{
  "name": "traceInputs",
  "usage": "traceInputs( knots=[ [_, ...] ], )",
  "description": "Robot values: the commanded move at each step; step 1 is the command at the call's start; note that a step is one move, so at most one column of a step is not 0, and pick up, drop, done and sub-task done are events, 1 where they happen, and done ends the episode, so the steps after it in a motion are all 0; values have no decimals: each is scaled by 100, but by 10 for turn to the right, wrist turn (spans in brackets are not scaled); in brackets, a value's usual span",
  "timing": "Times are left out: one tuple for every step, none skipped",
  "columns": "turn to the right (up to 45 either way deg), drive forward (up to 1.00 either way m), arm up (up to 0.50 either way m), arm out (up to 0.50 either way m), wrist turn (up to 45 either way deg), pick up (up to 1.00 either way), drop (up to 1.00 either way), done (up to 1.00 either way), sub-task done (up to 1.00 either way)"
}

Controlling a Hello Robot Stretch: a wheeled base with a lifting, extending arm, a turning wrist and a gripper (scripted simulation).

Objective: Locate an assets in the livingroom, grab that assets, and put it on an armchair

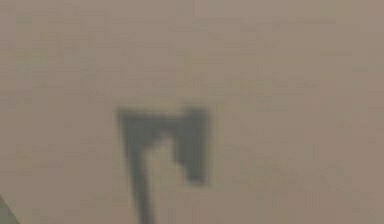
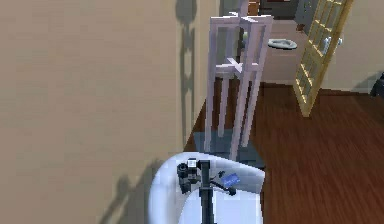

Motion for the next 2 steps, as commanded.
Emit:
traceInputs(
  knots=[
    [0,0,-32,0,0,0,0,0,0],
    [0,0,0,0,0,0,100,0,0]
  ],
)
